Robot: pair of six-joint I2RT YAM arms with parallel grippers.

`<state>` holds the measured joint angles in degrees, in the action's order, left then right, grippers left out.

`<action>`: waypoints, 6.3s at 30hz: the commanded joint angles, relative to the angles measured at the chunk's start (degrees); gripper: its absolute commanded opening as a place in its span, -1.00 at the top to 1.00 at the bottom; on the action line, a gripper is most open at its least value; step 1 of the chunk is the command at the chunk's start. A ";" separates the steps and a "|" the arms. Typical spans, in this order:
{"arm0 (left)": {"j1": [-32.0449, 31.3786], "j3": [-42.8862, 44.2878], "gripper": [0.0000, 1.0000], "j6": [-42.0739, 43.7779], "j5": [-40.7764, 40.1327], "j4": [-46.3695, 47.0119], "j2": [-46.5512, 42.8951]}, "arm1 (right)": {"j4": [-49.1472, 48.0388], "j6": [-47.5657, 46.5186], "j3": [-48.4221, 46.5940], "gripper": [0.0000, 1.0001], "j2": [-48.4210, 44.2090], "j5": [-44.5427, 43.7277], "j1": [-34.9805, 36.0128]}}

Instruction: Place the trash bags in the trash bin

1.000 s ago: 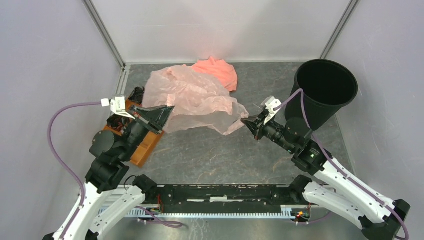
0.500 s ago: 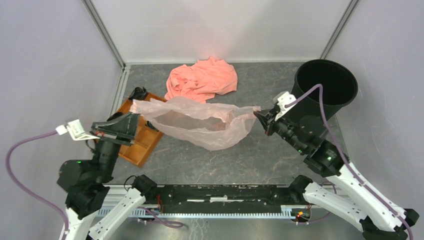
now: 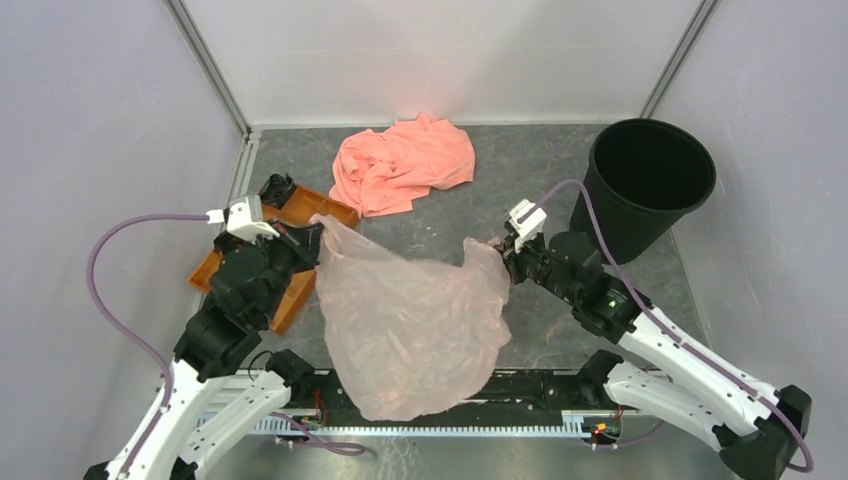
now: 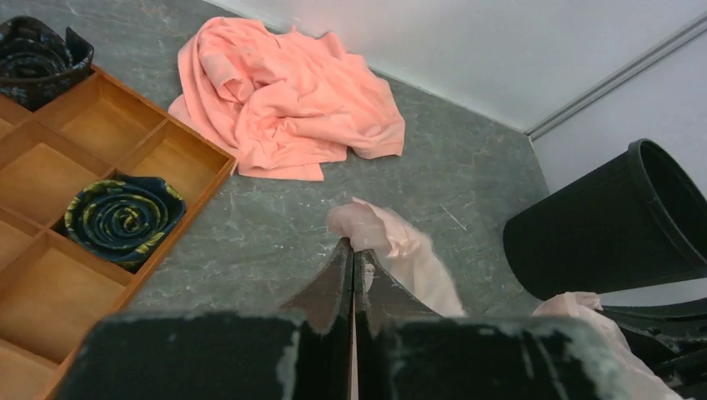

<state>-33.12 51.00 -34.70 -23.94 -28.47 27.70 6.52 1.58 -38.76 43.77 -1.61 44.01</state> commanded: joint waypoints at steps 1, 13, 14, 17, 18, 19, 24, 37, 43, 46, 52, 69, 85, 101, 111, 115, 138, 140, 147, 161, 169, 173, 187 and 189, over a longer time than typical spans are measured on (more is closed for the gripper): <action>0.17 10.35 0.96 5.16 -0.44 3.85 0.20 | 4.27 -3.28 -16.15 0.99 0.16 -3.07 -0.25; 0.17 5.40 0.96 -1.31 5.02 9.43 -3.75 | -12.89 3.18 -0.17 0.99 -7.19 8.17 -0.31; 0.12 0.22 0.96 -4.21 3.20 6.62 -4.59 | -14.40 4.81 5.35 1.00 -5.36 7.68 -0.57; 0.17 -9.93 0.96 -6.92 2.49 2.91 -6.35 | -15.00 8.92 10.24 1.00 0.18 12.50 -2.83; 0.17 -10.10 0.96 -6.66 2.54 2.45 -7.02 | -14.37 9.20 9.13 1.00 -0.27 13.37 -3.37; 0.17 -9.17 0.96 -5.55 3.09 3.12 -7.85 | -13.65 8.60 6.82 1.00 -1.52 13.63 -3.46; 0.17 4.66 0.96 1.32 7.38 5.21 -4.45 | -7.14 3.67 -9.66 0.99 -2.85 15.63 -3.44; 0.17 5.84 0.96 1.01 32.50 17.33 2.60 | -13.37 8.83 -1.79 0.99 -3.49 24.33 -3.44; 0.12 8.83 0.96 -0.47 49.47 24.86 17.04 | -16.05 12.46 -2.19 0.99 0.76 24.60 -3.43; -0.28 10.69 0.96 0.29 53.91 26.49 22.67 | -17.90 15.75 -2.26 0.99 1.92 23.49 -3.47; -1.03 12.25 0.96 5.62 56.68 28.23 29.64 | -21.06 23.50 -2.49 0.99 3.02 18.52 -3.48; -1.24 6.35 0.59 1.30 67.42 40.99 40.26 | -38.90 41.53 4.23 0.99 6.75 7.08 -3.48; -1.43 4.43 -0.11 6.48 64.82 33.68 39.64 | -43.75 45.20 3.34 0.99 11.23 9.30 -2.49; -1.38 5.24 0.96 12.96 44.05 23.86 35.01 | 5.19 9.94 -7.77 -0.22 1.43 -11.42 -1.73; -0.68 7.88 0.96 12.61 39.54 18.39 34.57 | 30.56 -6.16 -24.54 -0.57 5.76 -42.30 -1.73; -0.55 7.55 0.96 12.29 40.01 18.75 33.01 | 37.19 -6.85 -35.44 -0.67 16.38 -60.30 -1.83; -0.45 7.53 0.96 12.00 40.12 18.19 31.24 | 32.36 -10.44 -31.14 -0.20 27.86 -52.85 -16.08; -0.37 7.45 0.96 12.12 40.05 18.26 31.18 | 31.21 -11.05 -30.62 -0.20 27.84 -54.25 -16.07; -0.31 7.44 0.96 12.67 39.32 17.97 32.12 | 30.55 -11.70 -32.31 -0.18 31.38 -58.01 -16.07; 0.69 7.78 0.96 12.29 41.01 17.88 31.48 | 24.70 -14.32 -31.97 0.29 35.62 -60.04 -16.29; 2.54 7.78 0.96 12.73 39.57 17.30 31.24 | 24.03 -15.65 -31.12 0.47 36.27 -58.66 -16.23; 2.79 8.14 0.96 12.64 40.67 17.14 31.16 | 29.39 -13.02 -32.77 0.74 35.33 -51.59 -15.82; 2.98 7.50 0.96 16.91 29.47 15.45 28.77 | 42.90 -5.57 -37.29 0.99 30.05 -40.73 -1.45; 2.98 7.32 0.96 17.10 27.75 15.41 28.69 | 43.77 -4.18 -38.11 0.99 29.13 -38.19 0.57</action>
<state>-30.46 56.71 -21.52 8.99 -13.32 57.17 46.13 -7.14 -72.95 75.31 -44.07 41.82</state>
